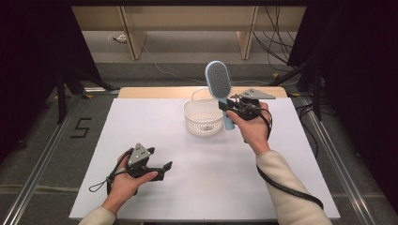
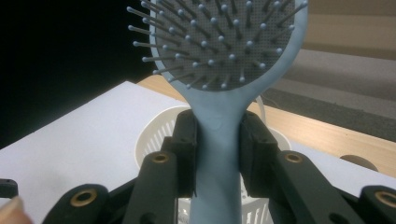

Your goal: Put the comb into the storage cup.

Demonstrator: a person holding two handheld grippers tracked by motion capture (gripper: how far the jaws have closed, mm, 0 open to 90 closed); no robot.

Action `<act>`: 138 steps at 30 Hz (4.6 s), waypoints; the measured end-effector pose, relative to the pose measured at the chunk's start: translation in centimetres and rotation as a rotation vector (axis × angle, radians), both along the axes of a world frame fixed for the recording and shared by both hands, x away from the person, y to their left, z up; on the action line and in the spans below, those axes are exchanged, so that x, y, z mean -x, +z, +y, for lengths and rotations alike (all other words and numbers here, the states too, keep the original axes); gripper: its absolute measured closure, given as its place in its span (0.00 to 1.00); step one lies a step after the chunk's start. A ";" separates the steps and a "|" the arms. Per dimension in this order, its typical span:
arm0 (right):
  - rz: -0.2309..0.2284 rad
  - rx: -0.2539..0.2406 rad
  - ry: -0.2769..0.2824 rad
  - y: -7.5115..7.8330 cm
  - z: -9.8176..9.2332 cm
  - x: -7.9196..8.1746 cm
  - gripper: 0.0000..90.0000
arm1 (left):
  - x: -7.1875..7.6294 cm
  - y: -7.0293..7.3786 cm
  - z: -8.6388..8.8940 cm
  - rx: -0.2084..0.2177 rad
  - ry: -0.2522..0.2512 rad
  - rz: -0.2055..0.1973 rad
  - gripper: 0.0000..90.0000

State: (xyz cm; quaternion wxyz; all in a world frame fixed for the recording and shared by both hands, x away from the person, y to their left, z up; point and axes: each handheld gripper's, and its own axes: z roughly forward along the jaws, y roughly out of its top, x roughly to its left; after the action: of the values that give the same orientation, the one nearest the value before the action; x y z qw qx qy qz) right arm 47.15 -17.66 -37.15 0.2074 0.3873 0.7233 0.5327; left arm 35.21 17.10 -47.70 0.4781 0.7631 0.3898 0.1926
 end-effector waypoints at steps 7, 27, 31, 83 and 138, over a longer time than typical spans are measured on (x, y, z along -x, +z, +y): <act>-0.005 0.006 -0.009 0.0 0.2 -0.3 0.79 | 0.0 0.0 0.0 -0.001 0.000 -0.001 0.13; -0.008 0.003 -0.026 0.0 0.6 -1.2 0.79 | 0.0 0.0 0.0 -0.001 -0.002 0.000 0.13; -0.005 -0.001 -0.031 0.2 0.6 -1.4 0.79 | 0.0 0.0 0.0 0.000 -0.002 0.000 0.13; -0.008 -0.015 -0.047 0.6 1.7 -2.8 0.79 | 0.0 0.0 0.0 0.000 -0.002 0.001 0.13; -0.015 -0.012 -0.049 0.9 3.2 -4.2 0.79 | 0.0 0.0 -0.1 0.005 -0.003 0.001 0.13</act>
State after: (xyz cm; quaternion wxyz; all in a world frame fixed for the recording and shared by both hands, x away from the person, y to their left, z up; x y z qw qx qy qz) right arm 51.35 -14.44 -36.22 0.2236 0.4023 0.7087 0.5347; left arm 35.24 17.05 -47.71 0.4801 0.7626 0.3894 0.1907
